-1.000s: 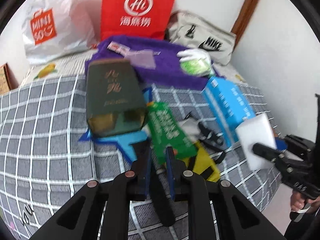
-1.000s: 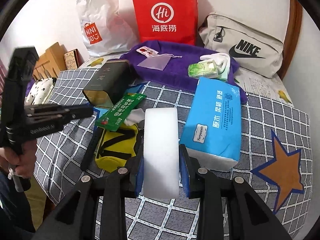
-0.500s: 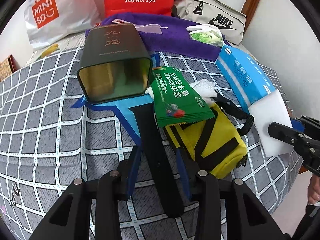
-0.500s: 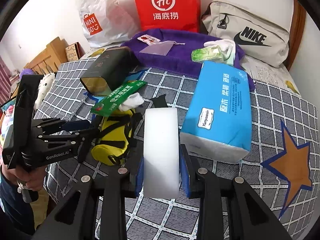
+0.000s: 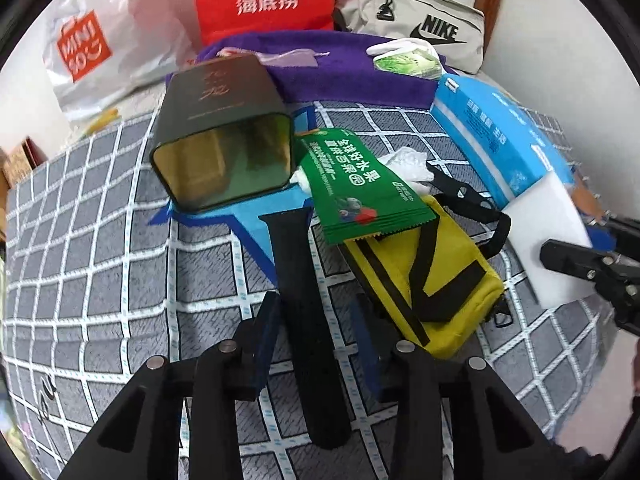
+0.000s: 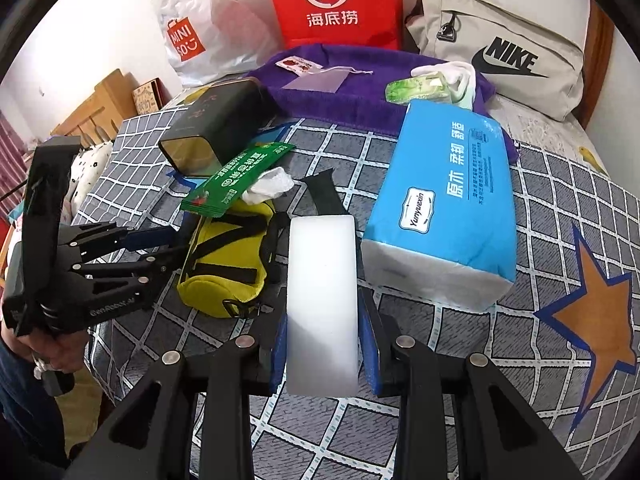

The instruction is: Organize soft objects

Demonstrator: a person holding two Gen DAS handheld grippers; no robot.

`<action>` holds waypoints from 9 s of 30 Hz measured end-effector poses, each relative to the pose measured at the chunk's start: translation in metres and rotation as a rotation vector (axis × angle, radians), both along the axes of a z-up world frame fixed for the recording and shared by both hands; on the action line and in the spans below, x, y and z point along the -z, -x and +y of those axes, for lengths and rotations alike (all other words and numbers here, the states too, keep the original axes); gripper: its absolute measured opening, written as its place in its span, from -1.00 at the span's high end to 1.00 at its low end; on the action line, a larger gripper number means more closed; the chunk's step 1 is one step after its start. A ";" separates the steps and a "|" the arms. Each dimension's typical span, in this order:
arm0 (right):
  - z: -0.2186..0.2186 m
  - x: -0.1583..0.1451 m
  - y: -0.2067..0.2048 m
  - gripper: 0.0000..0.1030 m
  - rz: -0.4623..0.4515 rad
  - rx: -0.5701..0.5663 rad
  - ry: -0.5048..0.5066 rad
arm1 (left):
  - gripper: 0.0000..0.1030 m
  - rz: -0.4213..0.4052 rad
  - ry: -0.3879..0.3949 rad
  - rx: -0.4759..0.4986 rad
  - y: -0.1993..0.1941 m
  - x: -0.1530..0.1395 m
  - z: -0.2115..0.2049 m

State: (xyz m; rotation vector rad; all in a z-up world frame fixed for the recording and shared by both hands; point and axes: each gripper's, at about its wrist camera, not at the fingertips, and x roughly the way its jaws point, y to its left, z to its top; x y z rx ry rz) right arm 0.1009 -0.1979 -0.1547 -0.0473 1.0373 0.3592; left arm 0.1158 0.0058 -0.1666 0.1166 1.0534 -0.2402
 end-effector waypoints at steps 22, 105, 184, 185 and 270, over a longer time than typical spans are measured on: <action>0.005 -0.038 -0.003 0.39 -0.082 -0.027 0.004 | 0.61 -0.045 0.096 -0.049 0.005 -0.050 0.036; 0.038 0.009 -0.290 0.40 0.095 -0.012 -0.006 | 0.61 0.030 0.093 -0.069 -0.311 -0.034 0.020; -0.050 -0.033 -0.048 -0.29 -0.027 0.160 0.014 | 0.16 0.072 0.138 -0.056 -0.063 -0.017 -0.028; -0.050 -0.033 -0.048 -0.29 -0.028 0.161 0.008 | 0.17 0.063 0.125 -0.042 -0.060 -0.019 -0.029; 0.099 0.026 -0.035 -0.30 0.044 -0.099 0.091 | 0.49 0.009 0.169 -0.191 -0.014 -0.007 0.084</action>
